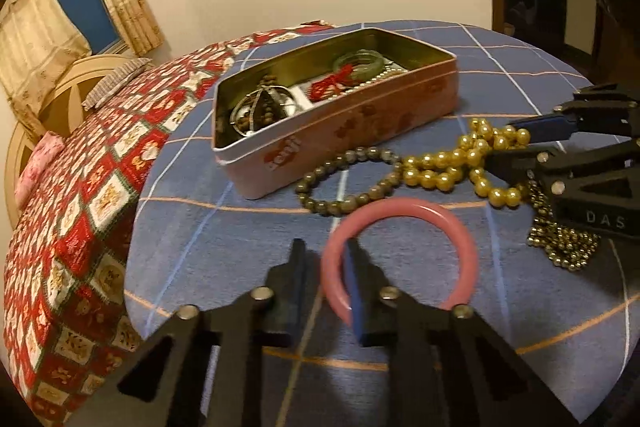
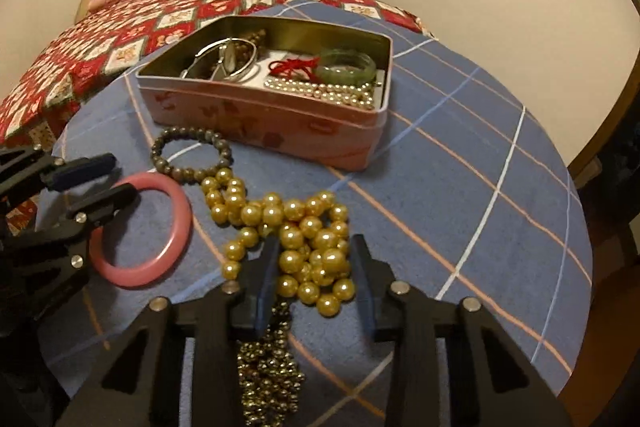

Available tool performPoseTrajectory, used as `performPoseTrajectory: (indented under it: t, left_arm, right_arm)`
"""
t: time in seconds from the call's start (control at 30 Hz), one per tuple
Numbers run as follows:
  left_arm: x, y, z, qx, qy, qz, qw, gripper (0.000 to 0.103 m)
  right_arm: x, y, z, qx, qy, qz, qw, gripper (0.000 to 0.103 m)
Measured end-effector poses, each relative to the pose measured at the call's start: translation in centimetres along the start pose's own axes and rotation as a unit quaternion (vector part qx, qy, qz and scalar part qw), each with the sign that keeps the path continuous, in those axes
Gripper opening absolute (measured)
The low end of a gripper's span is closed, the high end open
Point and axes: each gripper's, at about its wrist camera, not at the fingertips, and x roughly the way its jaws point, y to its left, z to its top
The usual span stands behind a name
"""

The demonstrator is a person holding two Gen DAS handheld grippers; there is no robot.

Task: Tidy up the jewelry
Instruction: 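Grasp the pink bangle with the left tool while the right grasps the gold bead necklace, then lift and carry the pink bangle and gold beads over the tin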

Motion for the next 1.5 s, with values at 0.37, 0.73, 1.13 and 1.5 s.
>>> performPoseTrajectory:
  t: [0.37, 0.73, 1.13, 1.5]
  left_arm:
    - [-1.8, 0.9, 0.4, -0.018, -0.021, -0.009, 0.9996, 0.009]
    - [-4.7, 1.9, 2.0, -0.021, -0.057, 0.009, 0.9981, 0.009]
    - [-6.7, 3.5, 3.8, -0.035, -0.086, 0.025, 0.9954, 0.009]
    - [-7.3, 5.2, 6.8, -0.034, -0.11, 0.038, 0.9926, 0.009]
  right_arm:
    - [-2.2, -0.5, -0.2, 0.015, -0.046, -0.004, 0.999, 0.024]
    - [-4.8, -0.5, 0.4, 0.011, -0.08, -0.013, 0.997, 0.024]
    - [-6.5, -0.5, 1.8, -0.004, -0.106, -0.041, 0.993, 0.024]
    - [-8.1, -0.7, 3.9, -0.017, -0.13, -0.052, 0.99, 0.024]
